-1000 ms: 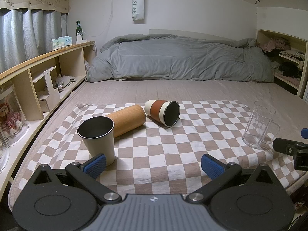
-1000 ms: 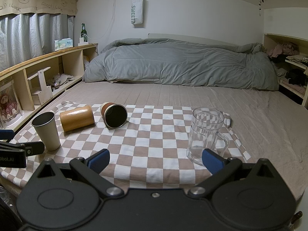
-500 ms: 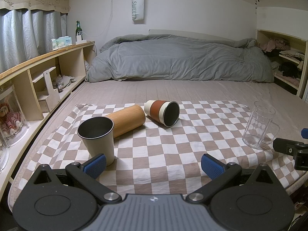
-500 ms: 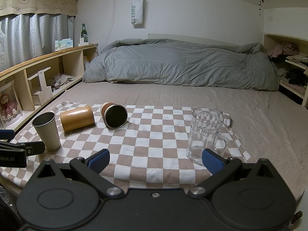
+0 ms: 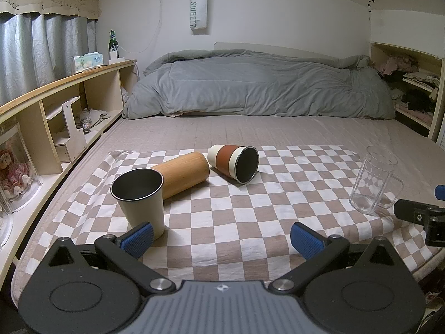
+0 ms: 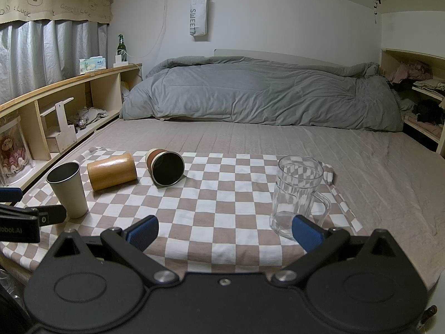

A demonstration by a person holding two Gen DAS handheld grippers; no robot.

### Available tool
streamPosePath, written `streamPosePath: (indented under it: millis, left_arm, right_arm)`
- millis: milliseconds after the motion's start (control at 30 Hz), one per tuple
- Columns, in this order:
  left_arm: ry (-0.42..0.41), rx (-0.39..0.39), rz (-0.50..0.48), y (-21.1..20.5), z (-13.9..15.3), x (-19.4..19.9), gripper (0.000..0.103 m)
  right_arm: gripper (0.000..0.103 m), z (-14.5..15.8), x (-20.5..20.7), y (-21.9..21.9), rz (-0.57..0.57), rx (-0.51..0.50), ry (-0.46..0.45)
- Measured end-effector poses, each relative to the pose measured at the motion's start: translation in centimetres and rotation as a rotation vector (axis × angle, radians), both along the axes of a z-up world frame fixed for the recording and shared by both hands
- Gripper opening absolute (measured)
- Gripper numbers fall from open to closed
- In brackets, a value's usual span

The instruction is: Flip cup upright

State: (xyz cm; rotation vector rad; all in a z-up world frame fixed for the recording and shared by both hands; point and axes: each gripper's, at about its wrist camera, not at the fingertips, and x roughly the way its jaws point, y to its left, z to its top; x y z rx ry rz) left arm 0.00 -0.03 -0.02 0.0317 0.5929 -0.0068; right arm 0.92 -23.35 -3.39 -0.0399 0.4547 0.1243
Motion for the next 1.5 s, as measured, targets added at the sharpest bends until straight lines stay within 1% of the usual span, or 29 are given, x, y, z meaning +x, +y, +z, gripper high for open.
streamPosePath:
  millis: [1100, 1367, 1500]
  left_arm:
    - [-0.001, 0.0, 0.001, 0.0, 0.0, 0.0, 0.103]
    - [0.001, -0.006, 0.003, 0.0, 0.0, 0.0, 0.103]
    - [0.005, -0.01, 0.012, -1.2, -0.2, 1.1, 0.103]
  right_arm:
    - [0.103, 0.0, 0.0, -0.1, 0.001, 0.001, -0.001]
    - [0.103, 0.0, 0.2, -0.1, 0.011, 0.017, -0.009]
    - [0.103, 0.2, 0.8, 0.1, 0.011, 0.027, 0.005]
